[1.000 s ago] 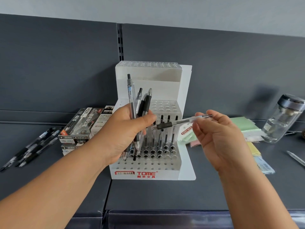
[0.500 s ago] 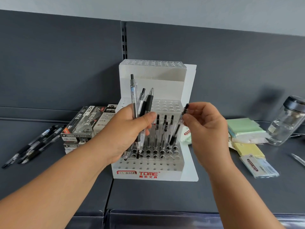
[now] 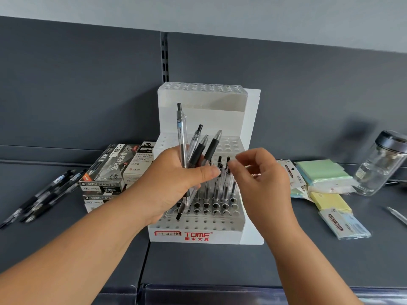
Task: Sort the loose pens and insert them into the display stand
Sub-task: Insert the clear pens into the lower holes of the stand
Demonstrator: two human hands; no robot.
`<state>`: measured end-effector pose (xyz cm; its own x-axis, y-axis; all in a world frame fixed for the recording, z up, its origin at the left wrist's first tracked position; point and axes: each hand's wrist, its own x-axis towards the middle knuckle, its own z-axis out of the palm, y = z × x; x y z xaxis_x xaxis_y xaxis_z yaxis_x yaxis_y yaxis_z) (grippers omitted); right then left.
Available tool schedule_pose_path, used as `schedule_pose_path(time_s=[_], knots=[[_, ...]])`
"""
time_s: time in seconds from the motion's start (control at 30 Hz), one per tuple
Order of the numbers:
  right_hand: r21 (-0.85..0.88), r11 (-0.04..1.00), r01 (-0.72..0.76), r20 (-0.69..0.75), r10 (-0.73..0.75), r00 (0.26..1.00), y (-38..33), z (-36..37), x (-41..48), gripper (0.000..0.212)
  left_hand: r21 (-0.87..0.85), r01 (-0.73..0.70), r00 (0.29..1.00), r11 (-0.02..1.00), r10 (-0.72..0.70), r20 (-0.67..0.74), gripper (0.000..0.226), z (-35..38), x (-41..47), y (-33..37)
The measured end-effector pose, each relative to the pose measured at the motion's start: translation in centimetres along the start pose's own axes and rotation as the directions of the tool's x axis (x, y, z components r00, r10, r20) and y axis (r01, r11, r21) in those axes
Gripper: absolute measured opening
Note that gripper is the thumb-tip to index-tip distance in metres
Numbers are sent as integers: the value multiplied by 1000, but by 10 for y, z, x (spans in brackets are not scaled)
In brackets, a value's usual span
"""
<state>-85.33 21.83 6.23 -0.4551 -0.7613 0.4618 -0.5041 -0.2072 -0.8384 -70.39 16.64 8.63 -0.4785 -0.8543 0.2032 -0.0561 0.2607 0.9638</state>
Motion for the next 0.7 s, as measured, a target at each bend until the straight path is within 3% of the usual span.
schedule_pose_path(time_s=[0.1, 0.2, 0.3, 0.43, 0.53, 0.6, 0.67, 0.7], knots=[[339, 934, -116, 171, 60, 983, -17, 2, 2, 10, 4, -17, 999, 1000, 17, 49, 18, 5, 1, 3], [466, 863, -194, 259, 77, 963, -18, 3, 6, 14, 44, -33, 993, 998, 28, 114, 27, 10, 2, 5], [563, 790, -243, 220, 140, 965, -14, -5, 11, 14, 49, 20, 995, 999, -25, 93, 11, 9, 3, 2], [726, 637, -261, 111, 266, 958, -2, -26, 21, 13, 73, 79, 994, 994, -84, 70, 6, 9, 4, -1], [770, 556, -313, 110, 368, 923, 11, -32, 25, 13, 34, 73, 997, 997, -74, 32, 3, 12, 7, 0], [683, 635, -359, 67, 436, 898, 21, -32, 25, 22, 13, 70, 997, 997, -69, -22, 5, 15, 11, -1], [377, 870, -318, -94, 378, 921, 30, -32, 22, 31, -3, 71, 994, 997, -71, -82, 7, 17, 16, -1], [178, 955, -237, -170, 267, 948, 30, -32, 19, 32, -4, 72, 992, 997, -72, -103, 8, 17, 17, -1]])
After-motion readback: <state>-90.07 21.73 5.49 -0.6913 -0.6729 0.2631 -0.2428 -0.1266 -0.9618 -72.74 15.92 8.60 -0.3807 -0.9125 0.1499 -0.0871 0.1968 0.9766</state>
